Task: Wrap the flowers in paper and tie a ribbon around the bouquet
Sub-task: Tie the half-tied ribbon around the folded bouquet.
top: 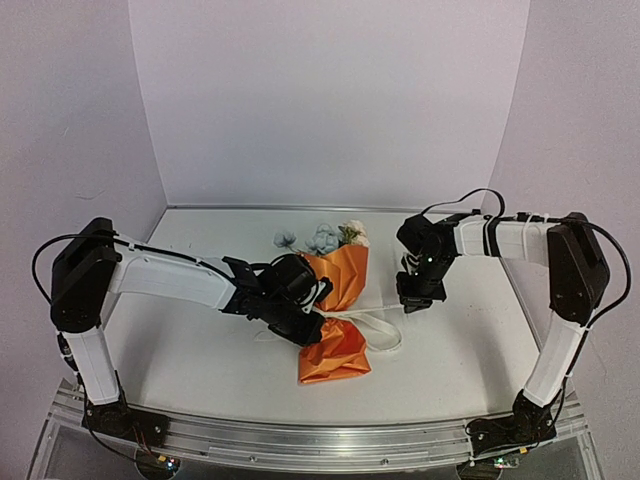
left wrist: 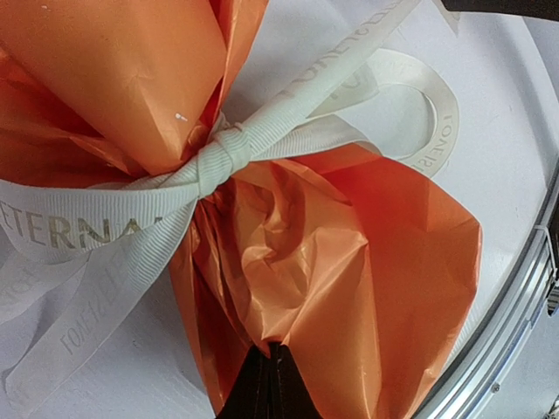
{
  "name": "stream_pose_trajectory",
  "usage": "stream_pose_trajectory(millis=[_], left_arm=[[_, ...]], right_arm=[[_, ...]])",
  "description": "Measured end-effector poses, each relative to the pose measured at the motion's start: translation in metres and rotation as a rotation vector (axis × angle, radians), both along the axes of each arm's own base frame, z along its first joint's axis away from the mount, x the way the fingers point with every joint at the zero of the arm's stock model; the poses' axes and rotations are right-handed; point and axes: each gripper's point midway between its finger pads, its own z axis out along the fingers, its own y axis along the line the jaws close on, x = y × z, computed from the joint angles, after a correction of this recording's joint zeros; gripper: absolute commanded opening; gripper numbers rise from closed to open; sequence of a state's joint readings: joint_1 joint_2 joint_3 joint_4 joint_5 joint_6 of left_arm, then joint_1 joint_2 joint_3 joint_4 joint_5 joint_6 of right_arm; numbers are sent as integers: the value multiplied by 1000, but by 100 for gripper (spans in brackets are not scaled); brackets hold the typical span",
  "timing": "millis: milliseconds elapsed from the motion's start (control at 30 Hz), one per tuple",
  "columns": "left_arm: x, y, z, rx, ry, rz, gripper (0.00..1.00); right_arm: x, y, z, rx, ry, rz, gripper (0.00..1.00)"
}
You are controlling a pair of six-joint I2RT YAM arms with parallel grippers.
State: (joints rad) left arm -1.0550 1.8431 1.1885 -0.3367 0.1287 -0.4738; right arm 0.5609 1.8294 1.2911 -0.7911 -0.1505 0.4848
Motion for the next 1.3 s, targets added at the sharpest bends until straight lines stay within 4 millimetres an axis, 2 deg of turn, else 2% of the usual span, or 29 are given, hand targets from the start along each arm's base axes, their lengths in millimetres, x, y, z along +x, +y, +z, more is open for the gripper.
stream_pose_trajectory(millis=[67,200,333,433,533,600,700,800,867,1067,1300], left_arm=[[-1,1,0,4,4,3,35],[-1,4,5,6,0,7,52],[4,6,26,-19,-41,32,58],[16,16,51,-43,-87,104,57],[43,42,76,-80,-118,228,54],[68,70,81,-87,-120,329,54],[98,111,66,-53,-100,449,56],[102,125,39,-6,-36,473,57],[99,122,21,11,18,456,58],[95,117,-12,25,118,424,53],[93,116,-33,53,169,418,52]], right_arm=[[-1,0,0,4,5,-6,24],[-4,2,0,14,19,-3,41],[-11,-1,4,20,20,10,47],[-18,-3,12,35,13,26,50],[-27,-7,19,48,3,46,51],[-35,-9,20,52,11,55,51],[-44,-8,17,48,27,70,51],[-55,-4,11,38,44,98,51],[-62,0,8,33,52,114,52],[-70,8,2,28,50,137,53],[-65,13,-13,21,59,119,53]])
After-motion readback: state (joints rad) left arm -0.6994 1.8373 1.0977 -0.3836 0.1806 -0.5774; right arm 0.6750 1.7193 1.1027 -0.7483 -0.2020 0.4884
